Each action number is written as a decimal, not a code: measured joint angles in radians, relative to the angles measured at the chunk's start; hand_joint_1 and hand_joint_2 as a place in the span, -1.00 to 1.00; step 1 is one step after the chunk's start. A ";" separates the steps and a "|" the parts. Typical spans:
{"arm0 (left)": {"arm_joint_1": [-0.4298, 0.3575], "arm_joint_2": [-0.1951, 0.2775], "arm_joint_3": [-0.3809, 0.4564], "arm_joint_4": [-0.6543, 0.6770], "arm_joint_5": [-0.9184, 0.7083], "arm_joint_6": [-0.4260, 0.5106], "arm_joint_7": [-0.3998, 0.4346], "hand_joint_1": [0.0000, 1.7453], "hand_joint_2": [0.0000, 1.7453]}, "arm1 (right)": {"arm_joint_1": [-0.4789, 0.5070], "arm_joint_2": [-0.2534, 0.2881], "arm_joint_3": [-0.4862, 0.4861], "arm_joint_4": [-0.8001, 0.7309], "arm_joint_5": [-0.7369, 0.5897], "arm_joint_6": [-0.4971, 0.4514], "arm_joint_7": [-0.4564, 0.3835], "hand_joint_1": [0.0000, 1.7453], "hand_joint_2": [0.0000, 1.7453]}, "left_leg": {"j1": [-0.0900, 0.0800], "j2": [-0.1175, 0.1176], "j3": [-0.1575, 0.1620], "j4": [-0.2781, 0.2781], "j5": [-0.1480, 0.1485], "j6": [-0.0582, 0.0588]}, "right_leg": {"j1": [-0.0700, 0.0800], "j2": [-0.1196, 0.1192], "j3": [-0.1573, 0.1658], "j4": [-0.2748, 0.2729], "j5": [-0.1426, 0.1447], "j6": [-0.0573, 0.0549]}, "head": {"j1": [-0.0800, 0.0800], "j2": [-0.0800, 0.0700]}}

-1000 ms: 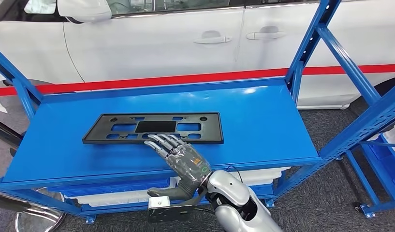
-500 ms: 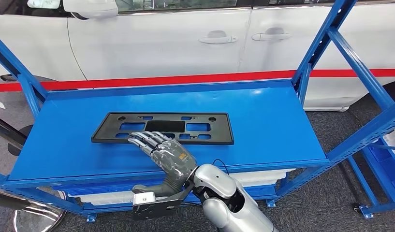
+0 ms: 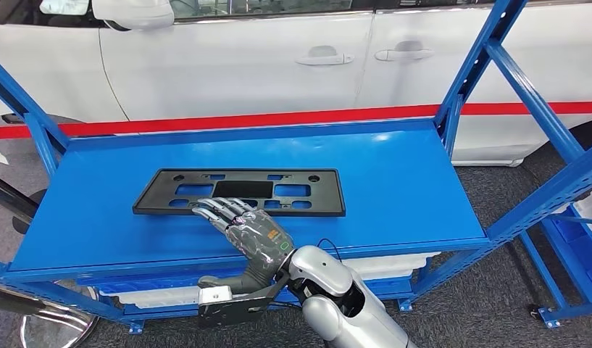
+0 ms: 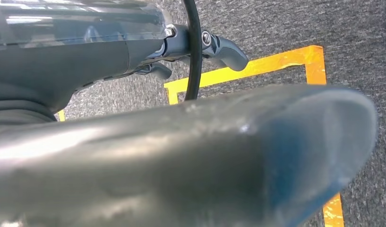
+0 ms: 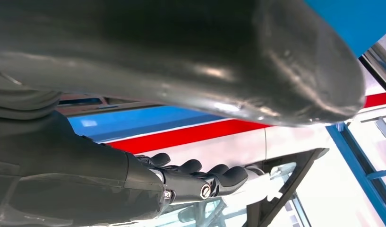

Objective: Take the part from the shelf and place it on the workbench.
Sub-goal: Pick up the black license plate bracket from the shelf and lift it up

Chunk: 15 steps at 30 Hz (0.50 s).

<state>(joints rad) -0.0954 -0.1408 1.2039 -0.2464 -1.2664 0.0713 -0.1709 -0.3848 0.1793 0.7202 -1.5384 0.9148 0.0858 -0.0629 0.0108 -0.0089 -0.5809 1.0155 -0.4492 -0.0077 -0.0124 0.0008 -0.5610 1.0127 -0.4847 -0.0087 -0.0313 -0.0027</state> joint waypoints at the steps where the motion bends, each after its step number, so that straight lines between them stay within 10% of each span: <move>1: 0.000 0.000 0.000 0.000 0.000 0.000 0.000 -1.00 -1.00 | 0.000 0.000 0.000 0.001 0.000 0.000 0.000 -1.00 -1.00 | 0.000 0.000 0.000 0.000 0.000 0.000 | 0.000 0.000 0.000 0.000 0.000 0.000 | 0.000 0.000; 15: 0.000 0.000 0.000 0.000 -0.005 -0.001 -0.001 -1.00 -1.00 | -0.019 0.005 0.000 0.023 -0.001 -0.005 0.006 -1.00 -1.00 | -0.002 0.000 -0.001 0.004 -0.001 0.004 | -0.002 0.000 0.000 -0.001 0.001 0.004 | 0.000 0.000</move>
<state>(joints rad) -0.0952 -0.1405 1.2041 -0.2464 -1.2716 0.0704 -0.1723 -0.4034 0.1843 0.7202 -1.5159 0.9136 0.0812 -0.0566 0.0092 -0.0088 -0.5823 1.0192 -0.4504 -0.0035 -0.0144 0.0006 -0.5612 1.0118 -0.4837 -0.0044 -0.0313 -0.0027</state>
